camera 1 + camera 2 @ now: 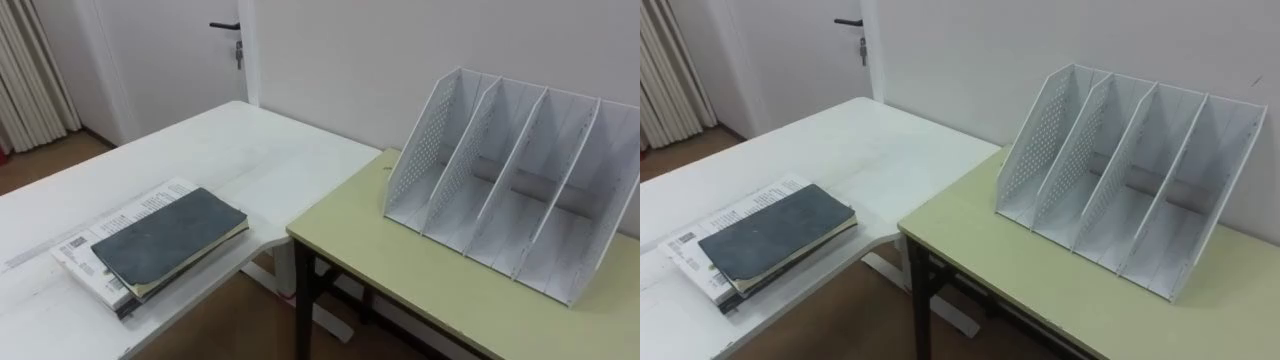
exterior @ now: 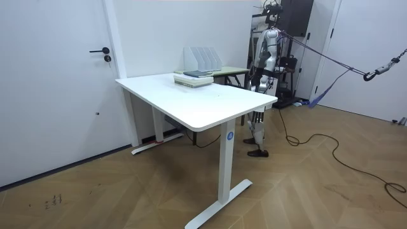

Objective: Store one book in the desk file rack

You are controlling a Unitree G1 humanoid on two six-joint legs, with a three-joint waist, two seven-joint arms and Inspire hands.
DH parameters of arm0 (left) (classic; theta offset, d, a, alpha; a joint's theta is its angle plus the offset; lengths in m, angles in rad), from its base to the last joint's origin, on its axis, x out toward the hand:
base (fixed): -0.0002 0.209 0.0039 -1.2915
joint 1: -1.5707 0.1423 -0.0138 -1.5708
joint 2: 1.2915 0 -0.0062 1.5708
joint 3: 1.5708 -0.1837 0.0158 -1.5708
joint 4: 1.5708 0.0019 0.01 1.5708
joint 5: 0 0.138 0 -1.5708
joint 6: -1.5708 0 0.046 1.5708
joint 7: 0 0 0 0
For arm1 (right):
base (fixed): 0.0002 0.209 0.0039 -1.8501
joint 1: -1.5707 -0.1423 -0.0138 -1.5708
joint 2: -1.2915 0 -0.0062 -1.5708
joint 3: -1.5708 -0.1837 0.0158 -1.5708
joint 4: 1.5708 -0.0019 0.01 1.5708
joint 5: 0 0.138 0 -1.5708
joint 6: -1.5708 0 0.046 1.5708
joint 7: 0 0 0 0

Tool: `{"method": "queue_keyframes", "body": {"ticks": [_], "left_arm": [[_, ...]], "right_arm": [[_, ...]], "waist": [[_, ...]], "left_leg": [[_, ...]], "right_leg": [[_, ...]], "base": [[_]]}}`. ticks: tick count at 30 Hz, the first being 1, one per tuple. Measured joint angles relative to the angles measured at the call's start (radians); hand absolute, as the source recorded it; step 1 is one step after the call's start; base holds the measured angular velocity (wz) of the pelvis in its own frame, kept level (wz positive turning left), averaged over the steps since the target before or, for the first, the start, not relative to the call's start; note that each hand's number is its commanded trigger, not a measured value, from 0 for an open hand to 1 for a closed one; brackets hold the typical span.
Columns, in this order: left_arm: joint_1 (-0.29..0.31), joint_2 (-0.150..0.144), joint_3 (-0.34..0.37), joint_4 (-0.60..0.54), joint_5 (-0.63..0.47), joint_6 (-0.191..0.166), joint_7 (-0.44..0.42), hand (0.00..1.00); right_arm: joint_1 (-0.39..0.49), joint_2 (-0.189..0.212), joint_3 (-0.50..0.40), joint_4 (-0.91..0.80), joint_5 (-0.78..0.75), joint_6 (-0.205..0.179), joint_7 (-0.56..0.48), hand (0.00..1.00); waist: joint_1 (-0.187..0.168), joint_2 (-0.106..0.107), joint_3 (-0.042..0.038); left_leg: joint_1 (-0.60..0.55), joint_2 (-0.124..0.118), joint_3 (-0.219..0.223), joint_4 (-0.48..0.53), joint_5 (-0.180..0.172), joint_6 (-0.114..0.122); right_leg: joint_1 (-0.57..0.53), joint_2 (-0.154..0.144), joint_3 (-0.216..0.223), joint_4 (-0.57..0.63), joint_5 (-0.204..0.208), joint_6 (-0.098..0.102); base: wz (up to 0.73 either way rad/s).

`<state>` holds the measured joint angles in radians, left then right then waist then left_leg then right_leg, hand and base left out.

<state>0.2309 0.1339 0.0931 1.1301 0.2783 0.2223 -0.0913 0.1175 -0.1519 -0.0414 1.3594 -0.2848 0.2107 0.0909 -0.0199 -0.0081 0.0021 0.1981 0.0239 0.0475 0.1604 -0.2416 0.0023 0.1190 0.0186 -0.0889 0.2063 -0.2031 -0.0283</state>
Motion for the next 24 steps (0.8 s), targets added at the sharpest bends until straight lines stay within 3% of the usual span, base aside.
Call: {"method": "queue_keyframes", "body": {"ticks": [13, 24], "left_arm": [[0.001, 0.0, -0.021, 0.0, 0.003, 0.01, -0.003, 0.0], [-0.027, 0.004, -0.099, -0.053, 0.133, -0.012, 0.005, 0.0]], "right_arm": [[-0.016, 0.0, 0.0, -0.002, 0.002, -0.002, -0.004, 0.0], [-0.018, 0.001, 0.062, -0.007, 0.028, -0.025, -0.024, 0.0]], "waist": [[-0.001, -0.01, -0.002], [-0.007, -0.011, -0.0013]], "left_leg": [[-0.008, -0.003, -0.005, 0.009, 0.0, 0.0], [-0.024, -0.003, -0.016, 0.01, 0.0, 0.0]], "right_leg": [[0.001, -0.004, -0.009, -0.002, 0.0, 0.0], [-0.004, -0.013, -0.027, -0.002, -0.001, 0.001]], "base": [[0.01], [0.04]]}}
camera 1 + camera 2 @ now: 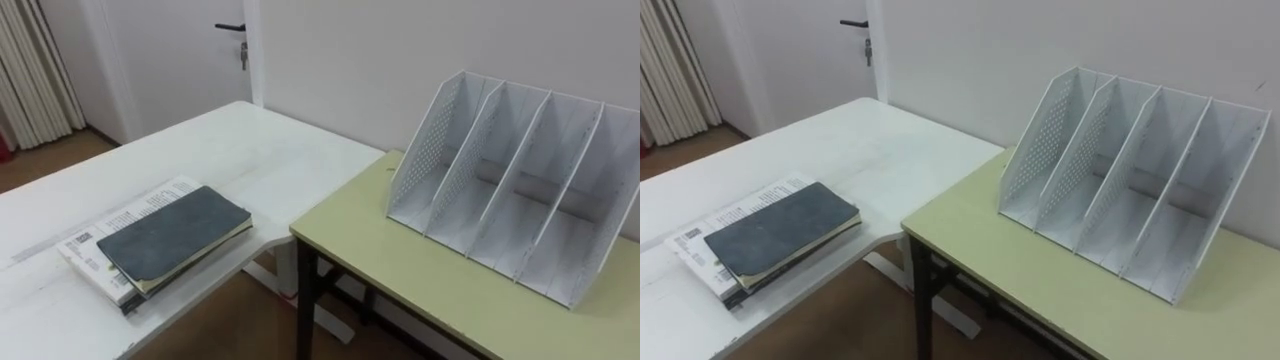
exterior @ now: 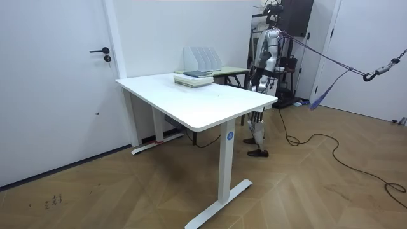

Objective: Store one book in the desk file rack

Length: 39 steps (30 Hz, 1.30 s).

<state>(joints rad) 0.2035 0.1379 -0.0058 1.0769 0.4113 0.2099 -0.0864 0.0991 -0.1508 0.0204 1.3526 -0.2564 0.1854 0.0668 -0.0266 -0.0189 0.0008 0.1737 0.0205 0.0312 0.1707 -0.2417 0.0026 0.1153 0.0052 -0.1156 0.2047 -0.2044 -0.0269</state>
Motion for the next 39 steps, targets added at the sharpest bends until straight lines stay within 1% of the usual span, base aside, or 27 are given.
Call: {"method": "queue_keyframes", "body": {"ticks": [2, 4, 6, 8, 10, 11, 12, 13, 14, 15, 17, 19, 21, 22, 23, 24, 28, 29, 30, 33, 34, 37, 39], "left_arm": [[-0.006, 0.005, -0.01, -0.043, 0.047, -0.001, 0.01, 0.0], [-0.009, 0.013, -0.012, -0.096, 0.062, -0.009, 0.023, 0.0], [-0.027, 0.014, -0.031, -0.15, 0.062, -0.038, 0.055, 0.0], [-0.033, 0.015, -0.055, -0.183, 0.07, -0.053, 0.07, 0.0], [-0.036, 0.014, -0.071, -0.214, 0.1, -0.061, 0.071, 0.0], [-0.035, 0.013, -0.089, -0.261, 0.116, -0.062, 0.067, 0.0], [-0.036, 0.008, -0.103, -0.319, 0.132, -0.07, 0.065, 0.0], [-0.038, 0.009, -0.114, -0.342, 0.134, -0.079, 0.065, 0.0], [-0.042, 0.009, -0.13, -0.377, 0.143, -0.101, 0.066, 0.0], [-0.045, 0.01, -0.146, -0.399, 0.147, -0.115, 0.069, 0.0], [-0.048, 0.011, -0.176, -0.416, 0.153, -0.123, 0.075, 0.0], [-0.051, 0.012, -0.209, -0.42, 0.179, -0.125, 0.075, 0.0], [-0.055, 0.013, -0.261, -0.43, 0.241, -0.124, 0.074, 0.0], [-0.054, 0.015, -0.276, -0.442, 0.259, -0.124, 0.074, 0.0], [-0.054, 0.021, -0.304, -0.475, 0.289, -0.123, 0.072, 0.0], [-0.054, 0.032, -0.33, -0.521, 0.319, -0.124, 0.069, 0.0], [-0.056, 0.04, -0.345, -0.63, 0.396, -0.127, 0.066, 0.0], [-0.056, 0.041, -0.35, -0.672, 0.427, -0.126, 0.063, 0.0], [-0.056, 0.042, -0.354, -0.716, 0.446, -0.126, 0.063, 0.0], [-0.057, 0.05, -0.36, -0.79, 0.467, -0.127, 0.074, 0.0], [-0.057, 0.052, -0.36, -0.796, 0.467, -0.127, 0.078, 0.0], [-0.057, 0.079, -0.371, -0.848, 0.475, -0.123, 0.083, 0.0], [-0.057, 0.092, -0.372, -0.898, 0.489, -0.124, 0.113, 0.0]], "right_arm": [[-0.001, 0.0, 0.009, -0.003, 0.0, -0.007, -0.002, 0.0], [-0.001, -0.001, 0.021, -0.003, -0.001, -0.018, -0.004, 0.0], [-0.002, -0.002, 0.037, -0.006, -0.002, -0.033, -0.016, 0.0], [-0.003, -0.003, 0.037, -0.006, -0.007, -0.043, -0.021, 0.0], [-0.006, -0.003, 0.037, -0.006, -0.021, -0.052, -0.021, 0.0], [-0.007, -0.003, 0.036, -0.009, -0.033, -0.058, -0.021, 0.0], [-0.006, -0.003, 0.036, -0.019, -0.04, -0.063, -0.022, 0.0], [-0.007, -0.003, 0.036, -0.023, -0.047, -0.064, -0.023, 0.0], [-0.008, -0.003, 0.036, -0.028, -0.055, -0.067, -0.027, 0.0], [-0.009, -0.004, 0.036, -0.031, -0.055, -0.073, -0.036, 0.0], [-0.01, -0.004, 0.038, -0.038, -0.055, -0.081, -0.043, 0.0], [-0.007, -0.004, 0.048, -0.042, -0.06, -0.084, -0.042, 0.0], [-0.005, -0.003, 0.069, -0.042, -0.063, -0.082, -0.041, 0.0], [-0.005, -0.003, 0.069, -0.042, -0.063, -0.082, -0.04, 0.0], [-0.006, -0.004, 0.07, -0.042, -0.063, -0.082, -0.04, 0.0], [-0.01, -0.003, 0.075, -0.042, -0.063, -0.082, -0.035, 0.0], [-0.021, -0.004, 0.075, -0.042, -0.063, -0.085, -0.022, 0.0], [-0.021, -0.004, 0.075, -0.042, -0.063, -0.085, -0.021, 0.0], [-0.021, -0.005, 0.075, -0.042, -0.063, -0.085, -0.021, 0.0], [-0.024, -0.005, 0.075, -0.047, -0.064, -0.086, -0.021, 0.0], [-0.025, -0.005, 0.075, -0.046, -0.064, -0.088, -0.021, 0.0], [-0.04, -0.005, 0.076, -0.033, -0.063, -0.089, -0.023, 0.0], [-0.042, -0.005, 0.078, -0.026, -0.058, -0.095, -0.031, 0.0]], "waist": [[-0.003, -0.001, 0.0005], [-0.004, 0.0, 0.0008], [-0.013, 0.0, 0.0009], [-0.02, 0.0, 0.0009], [-0.023, 0.001, 0.0014], [-0.027, 0.001, 0.0022], [-0.028, 0.001, 0.0059], [-0.028, 0.001, 0.0062], [-0.03, 0.002, 0.0061], [-0.036, 0.003, 0.0065], [-0.052, 0.004, 0.0063], [-0.061, 0.004, 0.0061], [-0.066, 0.002, 0.0075], [-0.067, 0.003, 0.0083], [-0.07, 0.002, 0.012], [-0.073, 0.0, 0.0141], [-0.082, 0.001, 0.0129], [-0.085, 0.005, 0.0097], [-0.086, 0.005, 0.0095], [-0.087, 0.009, 0.0076], [-0.09, 0.01, 0.0068], [-0.108, 0.011, 0.0062], [-0.109, 0.011, 0.0067]], "left_leg": [[-0.008, -0.001, -0.006, 0.002, 0.0, 0.0], [-0.01, -0.002, -0.007, 0.006, 0.0, 0.0], [-0.022, -0.004, -0.007, 0.009, 0.001, 0.001], [-0.025, -0.005, 0.0, 0.008, 0.001, 0.001], [-0.025, -0.005, 0.01, 0.008, 0.001, 0.001], [-0.029, -0.006, 0.01, 0.009, 0.001, 0.001], [-0.032, -0.007, 0.011, 0.009, 0.002, 0.002], [-0.034, -0.007, 0.013, 0.009, 0.002, 0.002], [-0.034, -0.007, 0.015, 0.008, 0.002, 0.002], [-0.031, -0.007, 0.016, 0.007, 0.002, 0.002], [-0.025, -0.007, 0.018, 0.0, 0.002, 0.002], [-0.022, -0.007, 0.023, -0.003, 0.002, 0.002], [-0.022, -0.008, 0.022, -0.003, 0.002, 0.002], [-0.023, -0.008, 0.023, -0.003, 0.002, 0.002], [-0.025, -0.009, 0.023, -0.003, 0.002, 0.002], [-0.029, -0.009, 0.023, -0.003, 0.002, 0.002], [-0.03, -0.009, 0.024, -0.003, 0.002, 0.003], [-0.029, -0.009, 0.024, -0.003, 0.003, 0.003], [-0.03, -0.009, 0.024, -0.003, 0.003, 0.003], [-0.028, -0.009, 0.02, -0.006, 0.003, 0.003], [-0.026, -0.009, 0.02, -0.006, 0.003, 0.003], [-0.027, -0.009, 0.022, -0.005, 0.003, 0.003], [-0.025, -0.009, 0.023, -0.004, 0.003, 0.003]], "right_leg": [[-0.004, -0.001, -0.007, -0.001, 0.0, 0.0], [-0.005, -0.001, -0.01, -0.002, 0.0, 0.0], [-0.011, -0.002, -0.02, -0.002, 0.001, 0.001], [-0.014, -0.003, -0.02, -0.001, 0.001, 0.002], [-0.016, -0.002, -0.012, -0.001, 0.001, 0.002], [-0.02, -0.003, -0.01, 0.001, 0.001, 0.003], [-0.025, -0.004, -0.009, 0.002, 0.0, 0.004], [-0.028, -0.004, -0.007, 0.002, 0.0, 0.004], [-0.028, -0.004, -0.005, 0.002, 0.0, 0.005], [-0.026, -0.003, -0.003, 0.001, 0.0, 0.005], [-0.021, -0.003, -0.003, -0.002, -0.001, 0.006], [-0.017, -0.002, 0.0, -0.002, -0.002, 0.007], [-0.015, -0.003, 0.001, -0.003, -0.001, 0.007], [-0.016, -0.004, 0.0, -0.003, -0.001, 0.007], [-0.019, -0.005, 0.0, -0.003, -0.001, 0.008], [-0.028, -0.005, 0.0, -0.003, -0.002, 0.008], [-0.03, -0.004, 0.002, -0.009, -0.001, 0.008], [-0.029, -0.003, 0.001, -0.02, 0.001, 0.01], [-0.028, -0.004, -0.001, -0.018, 0.002, 0.01], [-0.012, -0.004, -0.009, -0.022, 0.002, 0.01], [-0.008, -0.004, -0.009, -0.023, 0.002, 0.01], [-0.001, -0.005, -0.017, -0.032, 0.002, 0.01], [-0.004, -0.005, -0.024, -0.035, 0.002, 0.01]], "base": [[0.1], [0.06], [0.08], [0.0], [-0.07], [-0.04], [0.0], [-0.05], [-0.06], [-0.04], [0.0], [-0.02], [0.0], [0.0], [0.0], [0.0], [-0.02], [0.04], [0.05], [0.01], [0.05], [0.13], [0.09]]}}
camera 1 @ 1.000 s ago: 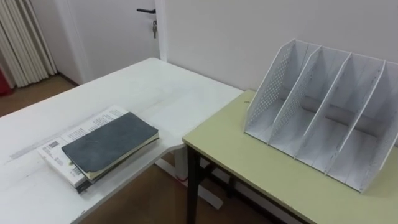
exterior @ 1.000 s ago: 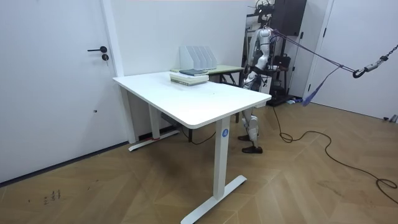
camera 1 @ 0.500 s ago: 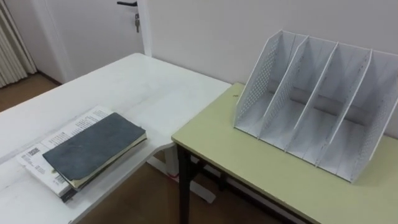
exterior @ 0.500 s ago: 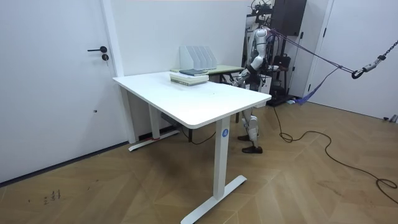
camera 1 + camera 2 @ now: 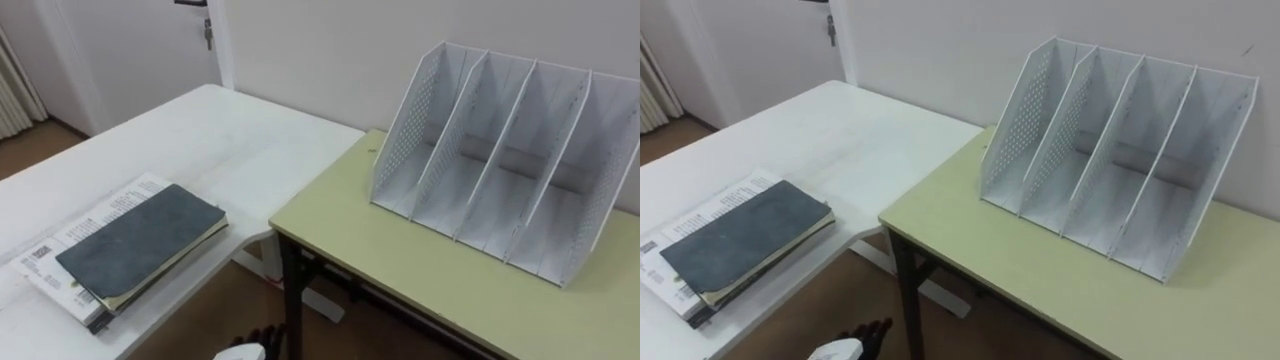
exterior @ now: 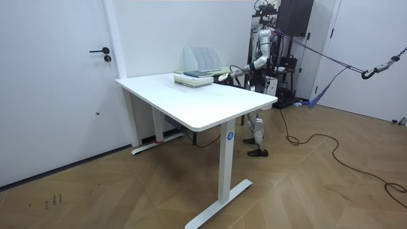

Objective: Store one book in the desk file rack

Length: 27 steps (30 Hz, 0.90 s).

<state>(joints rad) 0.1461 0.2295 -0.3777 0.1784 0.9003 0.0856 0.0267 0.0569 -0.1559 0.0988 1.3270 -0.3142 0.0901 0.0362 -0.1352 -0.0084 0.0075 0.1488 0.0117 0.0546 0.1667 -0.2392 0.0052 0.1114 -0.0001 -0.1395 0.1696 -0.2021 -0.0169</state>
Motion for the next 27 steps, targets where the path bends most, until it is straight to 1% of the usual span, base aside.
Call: {"method": "queue_keyframes", "body": {"ticks": [2, 4, 6, 9, 11, 16, 19, 21, 23, 27], "left_arm": [[0.0, 0.008, 0.001, -0.049, 0.001, -0.002, 0.026, 0.0], [0.0, 0.009, 0.003, -0.086, 0.006, -0.011, 0.06, 0.0], [0.0, 0.013, 0.003, -0.118, 0.006, -0.029, 0.096, 0.0], [0.0, 0.014, 0.004, -0.125, 0.013, -0.042, 0.129, 0.0], [0.0, 0.015, 0.004, -0.125, 0.014, -0.042, 0.143, 0.0], [-0.001, 0.019, 0.01, -0.144, 0.013, -0.042, 0.187, 0.0], [-0.006, 0.02, 0.027, -0.172, 0.017, -0.048, 0.22, 0.0], [-0.018, 0.022, 0.056, -0.172, 0.021, -0.059, 0.256, 0.0], [-0.035, 0.027, 0.07, -0.172, 0.021, -0.06, 0.287, 0.0], [-0.041, 0.029, 0.085, -0.172, 0.021, -0.064, 0.342, 0.0]], "right_arm": [[0.0, 0.0, 0.008, 0.012, 0.004, -0.004, -0.004, 0.0], [0.0, 0.0, 0.015, 0.021, 0.006, -0.006, -0.005, 0.0], [0.001, 0.001, 0.017, 0.032, 0.01, -0.008, -0.007, 0.0], [0.001, 0.0, 0.016, 0.037, 0.01, -0.004, -0.011, 0.0], [0.002, 0.0, 0.017, 0.037, 0.016, -0.004, -0.011, 0.0], [0.012, 0.001, 0.02, 0.036, 0.035, -0.005, -0.013, 0.0], [0.019, 0.0, 0.021, 0.036, 0.034, -0.005, -0.023, 0.0], [0.025, 0.001, 0.02, 0.037, 0.035, -0.005, -0.033, 0.0], [0.025, 0.001, 0.02, 0.037, 0.035, -0.005, -0.035, 0.0], [0.031, 0.0, 0.017, 0.035, 0.036, -0.004, -0.035, 0.0]], "waist": [[0.001, 0.001, 0.0002], [0.002, 0.003, 0.0006], [0.002, 0.004, 0.0011], [0.002, 0.004, 0.0012], [0.002, 0.004, 0.0014], [0.002, 0.013, -0.0024], [0.004, 0.022, -0.0025], [0.003, 0.028, -0.0002], [0.003, 0.033, 0.0021], [0.005, 0.036, 0.0007]], "left_leg": [[0.0, 0.0, 0.0, 0.0, 0.0, 0.0], [0.002, 0.001, 0.0, -0.001, 0.0, 0.0], [0.002, 0.001, 0.0, -0.001, 0.0, 0.0], [0.002, 0.001, 0.001, -0.001, 0.0, 0.0], [0.001, 0.001, 0.001, -0.001, 0.0, 0.0], [0.0, 0.001, 0.001, -0.001, 0.0, 0.0], [0.001, 0.001, -0.001, -0.001, 0.0, 0.0], [0.002, 0.001, -0.001, -0.001, 0.0, 0.0], [0.002, 0.001, -0.001, -0.001, 0.0, 0.0], [0.003, 0.001, -0.001, -0.001, 0.0, 0.0]], "right_leg": [[0.001, 0.001, 0.0, -0.002, 0.0, 0.0], [0.001, 0.001, 0.001, -0.001, 0.0, 0.0], [0.001, 0.001, 0.001, -0.001, 0.0, 0.0], [0.0, 0.001, 0.001, -0.001, 0.0, 0.0], [0.0, 0.001, 0.0, -0.001, 0.0, 0.0], [0.0, 0.001, 0.0, -0.002, 0.0, 0.0], [0.002, 0.001, 0.0, -0.002, 0.0, 0.0], [0.002, 0.001, 0.0, -0.001, 0.001, -0.001], [0.002, 0.001, -0.001, 0.0, 0.001, -0.001], [0.007, 0.002, 0.0, -0.001, 0.001, -0.001]], "base": [[0.0], [0.0], [0.0], [0.0], [0.0], [0.0], [0.0], [0.0], [0.0], [0.0]]}}
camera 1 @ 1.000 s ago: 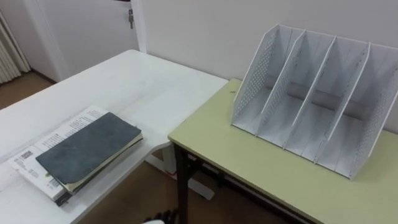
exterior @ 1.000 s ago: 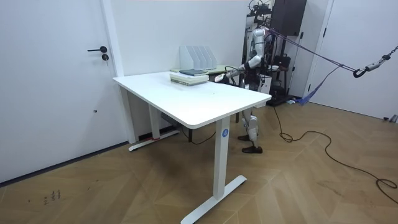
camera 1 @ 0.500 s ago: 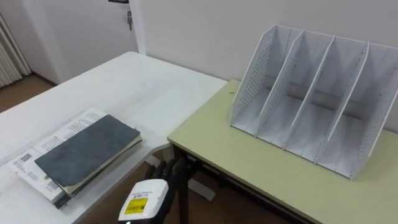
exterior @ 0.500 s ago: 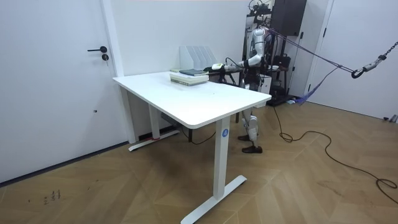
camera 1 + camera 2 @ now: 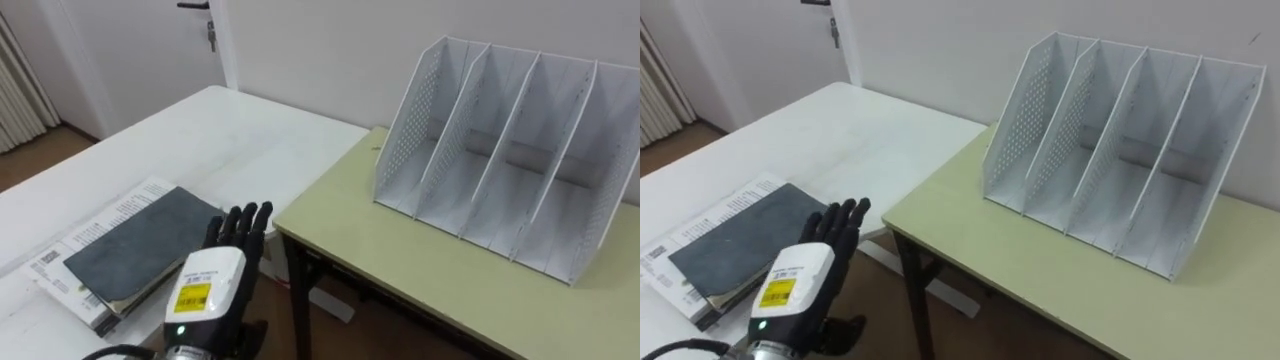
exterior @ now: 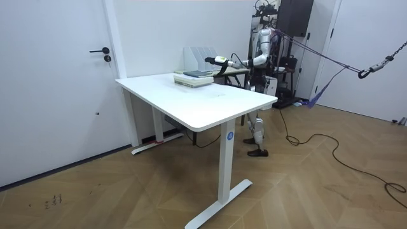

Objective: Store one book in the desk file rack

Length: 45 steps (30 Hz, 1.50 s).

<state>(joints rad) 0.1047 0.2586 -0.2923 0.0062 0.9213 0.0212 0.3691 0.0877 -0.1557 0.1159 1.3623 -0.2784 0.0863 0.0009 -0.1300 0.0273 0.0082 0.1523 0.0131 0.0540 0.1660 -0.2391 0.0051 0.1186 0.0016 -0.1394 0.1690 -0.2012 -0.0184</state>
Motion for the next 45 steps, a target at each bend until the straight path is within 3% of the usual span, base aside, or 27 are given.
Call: {"method": "queue_keyframes", "body": {"ticks": [4, 8, 14, 31, 34, 39, 45], "left_arm": [[0.0, 0.006, 0.032, -0.001, -0.002, -0.001, 0.019, 0.0], [-0.003, 0.006, 0.111, -0.004, -0.001, 0.001, 0.05, 0.0], [-0.026, 0.006, 0.185, -0.004, -0.001, 0.003, 0.086, 0.0], [-0.026, 0.006, 0.201, 0.03, -0.012, 0.026, 0.094, 0.0], [-0.029, 0.008, 0.201, 0.078, -0.028, 0.043, 0.086, 0.0], [-0.042, 0.019, 0.202, 0.148, -0.045, 0.102, 0.044, 0.0], [-0.064, 0.019, 0.201, 0.193, -0.046, 0.133, 0.005, 0.0]], "right_arm": [[0.002, -0.004, -0.003, 0.0, 0.001, 0.003, -0.003, 0.0], [0.004, -0.011, -0.003, 0.0, 0.004, 0.003, -0.003, 0.0], [0.011, -0.018, -0.022, 0.001, 0.021, 0.003, 0.006, 0.0], [0.014, -0.019, -0.022, 0.01, 0.039, 0.025, 0.032, 0.0], [0.01, -0.02, -0.033, 0.009, 0.038, 0.025, 0.034, 0.0], [0.006, -0.027, -0.061, 0.009, 0.036, 0.043, 0.038, 0.0], [0.002, -0.039, -0.06, 0.01, 0.037, 0.049, 0.045, 0.0]], "waist": [[0.002, 0.003, -0.0026], [0.012, 0.008, -0.0061], [0.028, 0.011, -0.0039], [0.026, 0.017, -0.0027], [0.024, 0.023, -0.0014], [0.021, 0.031, 0.0001], [0.017, 0.033, -0.0009]], "left_leg": [[0.001, 0.0, 0.002, 0.0, 0.0, 0.0], [0.004, 0.004, 0.022, 0.0, 0.0, 0.0], [0.01, 0.005, 0.023, 0.0, 0.0, 0.0], [0.016, 0.005, 0.024, 0.0, 0.0, 0.0], [0.016, 0.005, 0.025, -0.002, 0.0, 0.0], [0.014, 0.005, 0.025, -0.002, 0.0, 0.0], [0.012, 0.005, 0.025, -0.002, 0.0, 0.0]], "right_leg": [[-0.004, 0.0, 0.002, 0.0, 0.0, 0.0], [-0.009, 0.003, 0.014, 0.001, 0.006, -0.002], [-0.007, 0.005, 0.022, 0.002, 0.01, -0.003], [-0.003, 0.006, 0.028, 0.002, 0.01, -0.002], [-0.004, 0.006, 0.029, 0.002, 0.01, -0.002], [-0.006, 0.006, 0.03, 0.0, 0.01, -0.002], [-0.007, 0.007, 0.031, -0.001, 0.01, -0.002]], "base": [[-0.01], [-0.12], [-0.05], [0.0], [0.0], [0.0], [0.0]]}}
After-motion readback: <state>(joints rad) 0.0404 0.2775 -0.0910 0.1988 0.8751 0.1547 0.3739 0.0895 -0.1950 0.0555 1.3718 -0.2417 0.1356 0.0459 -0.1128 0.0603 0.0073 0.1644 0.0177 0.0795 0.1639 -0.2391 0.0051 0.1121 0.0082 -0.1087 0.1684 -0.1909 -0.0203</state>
